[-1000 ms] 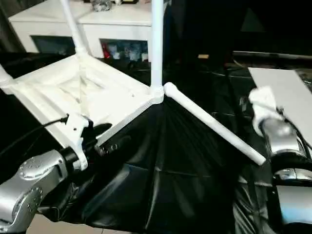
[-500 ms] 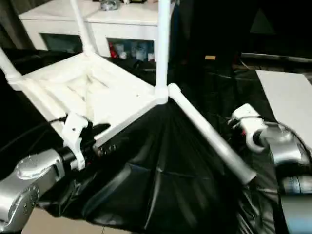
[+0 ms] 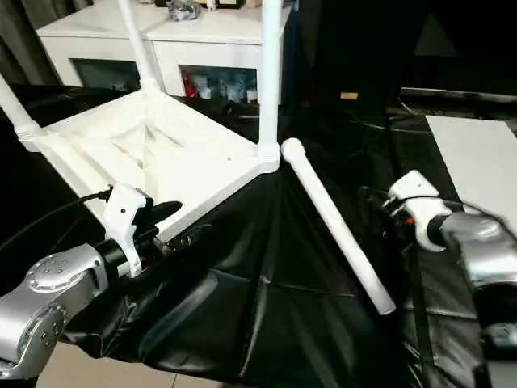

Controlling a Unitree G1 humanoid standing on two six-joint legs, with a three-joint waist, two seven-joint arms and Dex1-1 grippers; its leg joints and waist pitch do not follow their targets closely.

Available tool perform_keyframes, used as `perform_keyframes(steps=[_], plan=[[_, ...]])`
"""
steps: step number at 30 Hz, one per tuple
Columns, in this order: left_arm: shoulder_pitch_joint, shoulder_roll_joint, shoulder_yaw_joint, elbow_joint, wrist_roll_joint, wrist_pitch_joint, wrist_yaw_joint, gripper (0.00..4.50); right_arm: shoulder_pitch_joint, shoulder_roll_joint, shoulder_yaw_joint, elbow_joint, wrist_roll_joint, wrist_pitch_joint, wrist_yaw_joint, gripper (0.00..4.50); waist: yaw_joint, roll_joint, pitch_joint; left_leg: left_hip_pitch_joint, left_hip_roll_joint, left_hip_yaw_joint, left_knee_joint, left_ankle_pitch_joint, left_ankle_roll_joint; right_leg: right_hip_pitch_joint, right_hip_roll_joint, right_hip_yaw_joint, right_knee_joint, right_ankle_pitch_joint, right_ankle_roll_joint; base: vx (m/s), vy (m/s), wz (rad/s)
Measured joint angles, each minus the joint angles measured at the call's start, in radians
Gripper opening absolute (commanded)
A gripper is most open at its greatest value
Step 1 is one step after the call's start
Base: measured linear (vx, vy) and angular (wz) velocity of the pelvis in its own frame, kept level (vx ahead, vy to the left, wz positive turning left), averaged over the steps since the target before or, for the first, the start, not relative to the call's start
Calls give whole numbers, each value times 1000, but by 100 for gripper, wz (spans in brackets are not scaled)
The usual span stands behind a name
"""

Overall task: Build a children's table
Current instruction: Pick table leg

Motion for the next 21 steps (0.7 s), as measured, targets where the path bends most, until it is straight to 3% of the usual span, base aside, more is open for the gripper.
perform_keyframes(steps=[8,11,17,21], plan=[[0,-2,-3,2,4,-1,7,450,102,44,94,-182,32,84,60,445,4,-1,-2,-1,0,0,0,0,0,1,0,-1,-4,0,0,0,0,0],[2,4,-3,5,10,-1,7,450,118,93,94,-233,63,136,50,445,4,2,-2,-1,1,0,0,3,-5,-1,0,0,-3,0,0,0,0,0],[2,0,-26,8,17,-1,-1,450,92,184,-14,-356,178,227,-29,445,2,20,-5,-1,0,0,0,3,-6,1,0,0,-4,-1,1,0,0,0],[2,-5,-48,15,19,-2,-9,450,85,172,-90,-406,218,278,-55,445,5,28,-5,1,1,-1,-2,3,-6,1,0,0,-4,-2,3,0,0,0]])
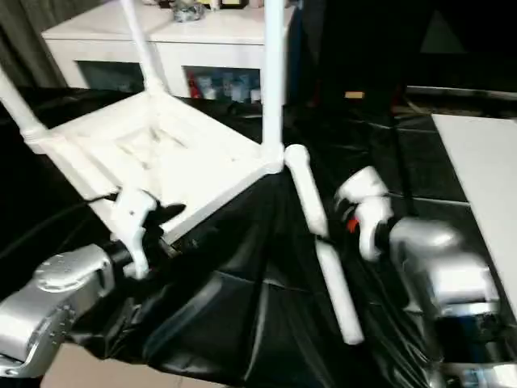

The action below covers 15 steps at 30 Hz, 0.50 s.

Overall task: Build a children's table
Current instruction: Pick table leg

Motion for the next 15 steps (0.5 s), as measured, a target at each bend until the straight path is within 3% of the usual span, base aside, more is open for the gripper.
perform_keyframes(steps=[3,4,9,13,15], plan=[[1,-3,-4,13,1,-1,-6,450,59,-41,-10,-47,-3,59,2,445,1,0,0,0,1,0,-3,1,-2,1,0,0,0,-1,2,0,0,0],[4,-3,-3,13,1,-1,-6,450,95,-45,-7,-81,-5,112,-13,445,0,0,0,-2,1,0,-6,4,-6,1,0,0,0,-2,4,0,0,0],[14,-9,-4,11,0,-1,-3,450,159,-36,45,-160,-3,270,-65,445,-15,-2,1,-1,1,0,-10,5,-7,1,0,0,0,-4,5,0,0,0],[30,-25,-10,3,1,3,18,450,163,-20,81,-187,-5,334,-104,445,-23,-15,2,-1,1,0,-10,6,-8,0,0,0,0,-4,6,0,0,0],[45,-32,-11,-16,1,6,27,450,160,-8,95,-187,-8,354,-122,419,-23,-24,2,-2,1,-1,-10,6,-9,0,0,-1,0,-4,6,0,0,0]])
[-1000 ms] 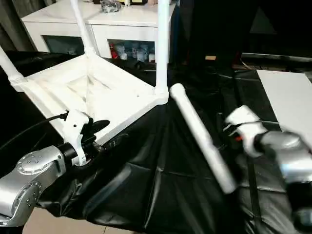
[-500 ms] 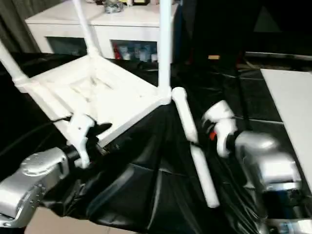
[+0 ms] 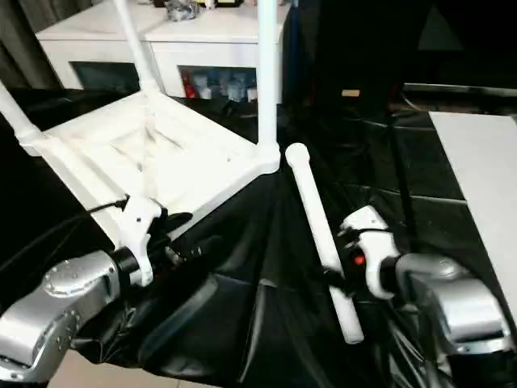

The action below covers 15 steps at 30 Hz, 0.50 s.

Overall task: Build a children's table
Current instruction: Pick table leg

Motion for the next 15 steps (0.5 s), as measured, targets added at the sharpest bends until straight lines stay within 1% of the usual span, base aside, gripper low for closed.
perform_keyframes(steps=[1,2,3,4,6,7,8,9,11,12,14,15], plan=[[7,-1,0,-7,0,1,2,450,-3,5,4,0,-3,10,-10,419,0,-4,0,0,0,0,0,0,0,0,0,0,-1,0,0,0,0,0],[10,-1,0,-12,0,1,2,450,-5,5,5,0,-5,15,-14,407,0,-5,0,0,0,0,0,0,0,1,0,0,-1,-1,1,0,0,0],[17,1,1,-19,1,1,4,450,-10,5,9,0,-8,24,-21,407,-1,-8,1,0,0,0,1,0,0,1,0,0,-2,-1,1,0,0,0],[22,2,1,-23,1,1,6,450,-12,5,12,0,-10,29,-25,383,0,-11,1,0,0,0,1,0,0,1,0,0,-3,-1,1,0,0,0],[24,3,1,-23,9,1,13,450,-14,-3,23,1,-17,35,-27,376,1,-18,1,0,0,0,1,0,0,1,0,0,-3,-1,1,0,0,0],[25,2,1,-23,14,-1,24,450,-15,-14,35,1,-18,35,-28,361,3,-22,0,0,0,-1,0,0,0,1,0,0,-3,-1,2,0,0,0],[26,2,2,-23,20,-2,31,450,-16,-17,40,1,-19,35,-29,361,4,-24,0,0,0,-1,0,0,0,1,0,0,-3,-1,2,0,0,0],[26,2,3,-23,21,-2,36,450,-16,-17,43,1,-20,35,-31,342,5,-27,0,0,0,-1,0,0,0,1,0,0,-3,-1,2,0,0,0],[26,0,4,-23,30,-4,48,450,-21,-17,51,7,-20,34,-37,324,11,-30,-1,0,0,-1,-1,0,0,2,0,0,-3,-1,2,0,0,0],[26,-2,4,-23,31,-4,49,450,-21,-17,51,10,-20,33,-39,324,12,-31,-1,0,0,-1,-1,0,0,2,0,0,-3,-1,1,0,0,0],[26,-2,5,-24,32,-4,52,450,-22,-16,57,19,-23,30,-45,306,14,-36,-3,0,0,-1,-3,0,-1,2,0,1,-2,-1,1,0,0,0],[27,-1,5,-26,34,-4,53,450,-24,-13,61,25,-29,27,-48,306,15,-38,-4,1,0,-1,-3,0,-1,2,0,1,-2,-1,1,0,0,0]])
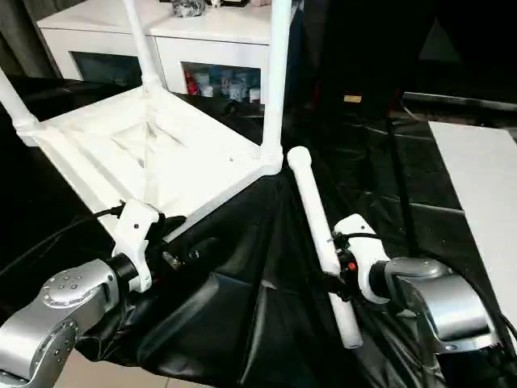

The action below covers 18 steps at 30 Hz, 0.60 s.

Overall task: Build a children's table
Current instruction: Pick table leg

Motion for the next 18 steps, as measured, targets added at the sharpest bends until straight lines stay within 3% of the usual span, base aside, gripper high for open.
perform_keyframes(steps=[6,9,13,18], plan=[[1,11,8,-8,9,0,6,450,-12,23,3,39,-9,-15,-26,251,-1,-4,-2,4,0,0,0,0,0,5,0,0,-2,0,0,0,0,0],[0,12,9,-8,13,-1,11,450,-12,41,-21,59,-6,-17,-48,233,-4,-3,-2,10,0,-1,0,0,0,9,0,-2,-5,0,0,0,0,0],[-5,18,11,-6,20,-13,12,450,-12,80,-89,90,16,-17,-82,202,-15,-1,-2,11,0,-3,0,0,0,11,0,-4,-10,0,0,0,0,0],[-28,18,33,7,24,-23,15,450,-13,105,-182,100,41,7,-112,173,-16,7,-2,8,0,-3,-1,0,0,11,0,-3,-12,0,0,0,0,0]])
